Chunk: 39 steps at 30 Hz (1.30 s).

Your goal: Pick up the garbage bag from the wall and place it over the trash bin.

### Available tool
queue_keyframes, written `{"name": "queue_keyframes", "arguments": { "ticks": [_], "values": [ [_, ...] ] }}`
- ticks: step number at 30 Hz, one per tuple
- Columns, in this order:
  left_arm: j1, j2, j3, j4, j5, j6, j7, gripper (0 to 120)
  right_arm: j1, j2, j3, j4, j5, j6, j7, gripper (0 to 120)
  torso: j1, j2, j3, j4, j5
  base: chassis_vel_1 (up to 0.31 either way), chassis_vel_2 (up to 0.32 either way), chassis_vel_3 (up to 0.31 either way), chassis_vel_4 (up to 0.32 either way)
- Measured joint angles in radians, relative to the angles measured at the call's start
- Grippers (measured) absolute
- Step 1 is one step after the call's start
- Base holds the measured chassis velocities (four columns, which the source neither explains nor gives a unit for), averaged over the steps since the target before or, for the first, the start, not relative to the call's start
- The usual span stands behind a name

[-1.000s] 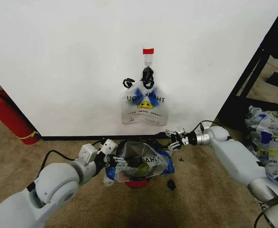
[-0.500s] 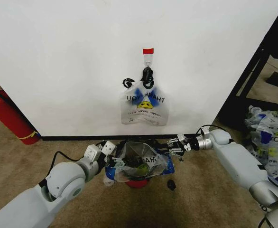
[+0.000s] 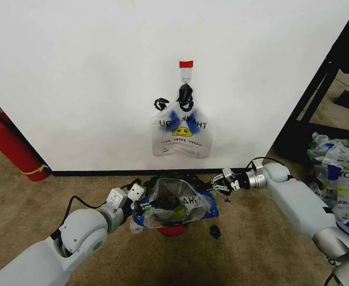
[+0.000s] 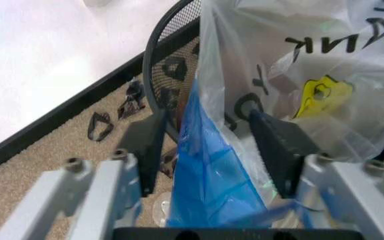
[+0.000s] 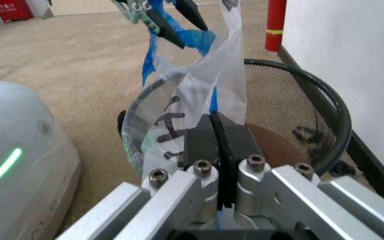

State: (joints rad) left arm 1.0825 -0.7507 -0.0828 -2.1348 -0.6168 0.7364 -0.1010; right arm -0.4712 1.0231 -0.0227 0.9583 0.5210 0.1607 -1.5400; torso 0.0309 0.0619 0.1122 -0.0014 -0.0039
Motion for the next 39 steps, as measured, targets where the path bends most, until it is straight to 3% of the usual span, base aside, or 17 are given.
{"name": "queue_keyframes", "arguments": {
  "ticks": [6,8,12,25,29,31,39],
  "values": [
    [-0.008,0.000,0.001,0.013,0.005,-0.001,-0.001,19,-0.013,-0.012,0.013,0.013,0.000,0.000,0.000,0,0.000,0.000,0.000,0.0000,0.0000,0.000,0.000,0.000,0.000],
    [-0.009,0.000,0.000,0.013,0.005,-0.001,-0.002,17,-0.014,-0.013,0.016,0.013,0.000,0.000,0.000,0,0.000,0.000,0.000,-0.0001,0.0000,0.000,0.000,0.000,0.000],
    [-0.005,-0.002,-0.008,0.014,0.005,-0.001,-0.006,0,-0.021,-0.013,0.028,0.015,0.007,0.009,0.012,0,0.000,0.000,0.000,0.0000,0.0000,0.000,0.000,0.000,0.000],
    [0.004,-0.040,-0.051,0.045,-0.006,-0.010,-0.058,0,-0.043,-0.008,-0.013,0.004,0.156,0.057,0.204,0,0.000,0.000,0.000,0.0000,0.0000,0.000,0.000,0.000,0.000],
    [0.013,-0.071,-0.062,0.088,-0.003,-0.054,-0.102,0,-0.071,0.003,-0.041,-0.002,0.232,0.097,0.358,0,0.000,0.000,0.000,0.0000,0.0000,0.000,0.000,0.000,0.000],
    [0.013,-0.075,-0.063,0.092,-0.003,-0.057,-0.104,0,-0.074,0.005,-0.044,-0.003,0.240,0.100,0.371,0,0.000,0.000,0.000,0.0000,0.0000,0.000,0.000,0.000,0.000],
    [-0.010,-0.150,-0.079,0.169,0.005,-0.095,-0.101,0,-0.113,0.076,-0.051,-0.052,0.277,0.171,0.519,0,0.000,0.000,0.000,-0.0001,-0.0001,0.000,0.000,0.000,0.000]
  ]
}}
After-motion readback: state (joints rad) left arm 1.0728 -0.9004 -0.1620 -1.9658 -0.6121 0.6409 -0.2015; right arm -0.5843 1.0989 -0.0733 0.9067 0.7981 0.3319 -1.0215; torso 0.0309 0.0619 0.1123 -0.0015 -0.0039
